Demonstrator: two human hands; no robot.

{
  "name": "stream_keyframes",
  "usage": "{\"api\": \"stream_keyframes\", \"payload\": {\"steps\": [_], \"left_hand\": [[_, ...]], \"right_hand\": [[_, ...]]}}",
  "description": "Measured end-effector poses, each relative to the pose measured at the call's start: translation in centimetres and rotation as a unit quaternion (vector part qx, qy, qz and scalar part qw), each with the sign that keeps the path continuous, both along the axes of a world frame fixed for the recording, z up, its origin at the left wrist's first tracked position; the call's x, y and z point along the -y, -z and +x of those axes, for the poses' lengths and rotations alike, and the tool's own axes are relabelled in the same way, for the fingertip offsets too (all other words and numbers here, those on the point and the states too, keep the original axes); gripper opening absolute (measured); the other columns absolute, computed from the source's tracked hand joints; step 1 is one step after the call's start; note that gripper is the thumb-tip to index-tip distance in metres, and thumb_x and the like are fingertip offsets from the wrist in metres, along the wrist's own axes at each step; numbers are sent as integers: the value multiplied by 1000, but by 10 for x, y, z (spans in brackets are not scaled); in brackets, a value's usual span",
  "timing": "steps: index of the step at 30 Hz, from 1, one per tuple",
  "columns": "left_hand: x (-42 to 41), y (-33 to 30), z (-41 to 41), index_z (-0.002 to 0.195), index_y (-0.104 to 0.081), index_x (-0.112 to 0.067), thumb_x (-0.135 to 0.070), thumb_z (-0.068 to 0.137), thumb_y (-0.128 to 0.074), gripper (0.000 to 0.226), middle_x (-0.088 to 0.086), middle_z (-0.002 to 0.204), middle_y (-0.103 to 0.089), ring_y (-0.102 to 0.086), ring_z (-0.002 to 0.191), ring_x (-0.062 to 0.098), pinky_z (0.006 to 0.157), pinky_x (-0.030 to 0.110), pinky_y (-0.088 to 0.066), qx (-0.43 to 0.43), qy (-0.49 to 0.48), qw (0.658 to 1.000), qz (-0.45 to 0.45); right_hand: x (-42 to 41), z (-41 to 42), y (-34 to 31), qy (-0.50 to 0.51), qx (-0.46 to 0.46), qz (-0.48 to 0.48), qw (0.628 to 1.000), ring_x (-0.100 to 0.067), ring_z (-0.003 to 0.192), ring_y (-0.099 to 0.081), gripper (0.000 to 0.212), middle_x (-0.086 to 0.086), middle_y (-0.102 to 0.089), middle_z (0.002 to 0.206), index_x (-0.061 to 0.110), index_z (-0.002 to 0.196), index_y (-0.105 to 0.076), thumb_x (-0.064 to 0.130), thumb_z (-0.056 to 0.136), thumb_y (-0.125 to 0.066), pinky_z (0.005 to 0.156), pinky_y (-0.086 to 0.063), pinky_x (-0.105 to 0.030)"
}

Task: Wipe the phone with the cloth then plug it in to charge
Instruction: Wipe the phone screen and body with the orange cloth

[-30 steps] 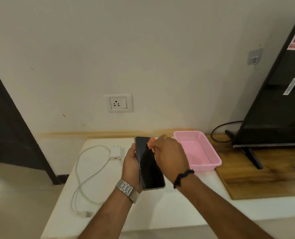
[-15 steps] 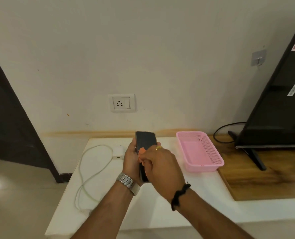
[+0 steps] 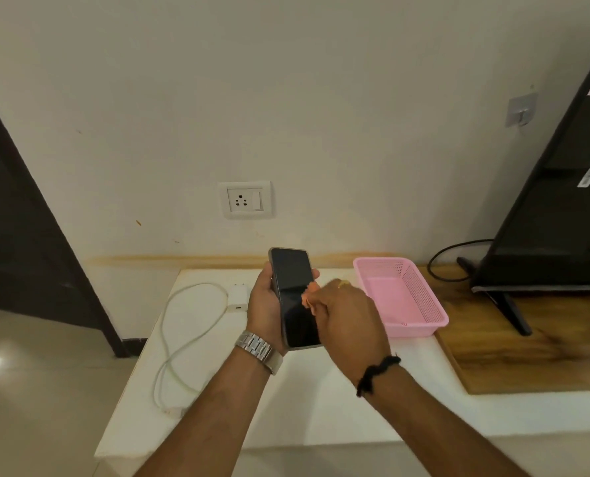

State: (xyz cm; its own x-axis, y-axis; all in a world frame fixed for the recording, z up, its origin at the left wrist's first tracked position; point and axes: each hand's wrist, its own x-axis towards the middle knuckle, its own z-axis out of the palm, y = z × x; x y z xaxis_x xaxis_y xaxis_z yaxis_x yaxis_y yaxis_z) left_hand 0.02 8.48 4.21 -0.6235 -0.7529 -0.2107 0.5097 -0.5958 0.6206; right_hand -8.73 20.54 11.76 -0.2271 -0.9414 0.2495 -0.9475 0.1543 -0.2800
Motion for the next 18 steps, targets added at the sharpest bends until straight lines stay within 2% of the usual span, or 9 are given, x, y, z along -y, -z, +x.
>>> {"api": "stream_keyframes", "payload": {"steps": [3,5,7,9,12,15,18], "left_hand": [[6,-7,3,124,-76,-8,-66,101,-42,70,18,107,-72,-67,75,30,72,40,-53,-7,-30,1000,0],[1,-9,-2,136,-68,-6,-63,101,-46,70,18,109,-73,-68,83,31,81,43,-53,8,-24,1000,-5],[-9,-7,-6,122,-75,-12,-61,96,-54,59,13,111,-74,-71,94,30,88,43,-55,16,15,1000,-8],[-17,-4,-7,109,-78,-19,-61,98,-53,51,12,107,-75,-73,95,31,86,43,-59,20,34,999,-4],[-18,-9,-1,108,-73,-18,-57,100,-50,46,11,98,-75,-71,88,31,82,42,-58,26,45,999,6],[-6,-13,8,121,-75,-9,-48,92,-57,52,16,114,-72,-67,99,36,94,46,-50,15,46,999,14],[-1,-7,13,136,-68,-2,-49,90,-57,67,22,124,-71,-70,93,36,87,45,-52,15,72,997,3]], "right_hand": [[-19,27,16,-49,40,41,997,-17,102,-64,24,-3,-65,114,20,119,-67,17,107,-47,91,-47,-25],[-12,33,11,-52,26,10,998,-18,91,-66,22,-2,-68,103,22,108,-70,21,107,-48,83,-52,-27],[10,20,-7,-24,-9,-67,997,-22,83,-66,29,-3,-69,93,22,95,-74,21,106,-47,76,-55,-32],[32,-1,-27,-13,-10,-63,998,-23,93,-66,32,-5,-71,102,23,103,-78,17,105,-47,86,-54,-36],[47,-16,-38,-29,-21,-42,998,-23,101,-65,31,-5,-69,111,23,110,-78,13,103,-49,93,-51,-36],[14,13,-9,-108,-83,-40,990,-25,87,-67,21,-2,-66,98,26,100,-74,13,95,-59,75,-56,-34],[-20,28,14,-219,-57,-16,974,-18,80,-70,21,7,-72,95,29,91,-75,10,84,-72,59,-53,-24]]}}
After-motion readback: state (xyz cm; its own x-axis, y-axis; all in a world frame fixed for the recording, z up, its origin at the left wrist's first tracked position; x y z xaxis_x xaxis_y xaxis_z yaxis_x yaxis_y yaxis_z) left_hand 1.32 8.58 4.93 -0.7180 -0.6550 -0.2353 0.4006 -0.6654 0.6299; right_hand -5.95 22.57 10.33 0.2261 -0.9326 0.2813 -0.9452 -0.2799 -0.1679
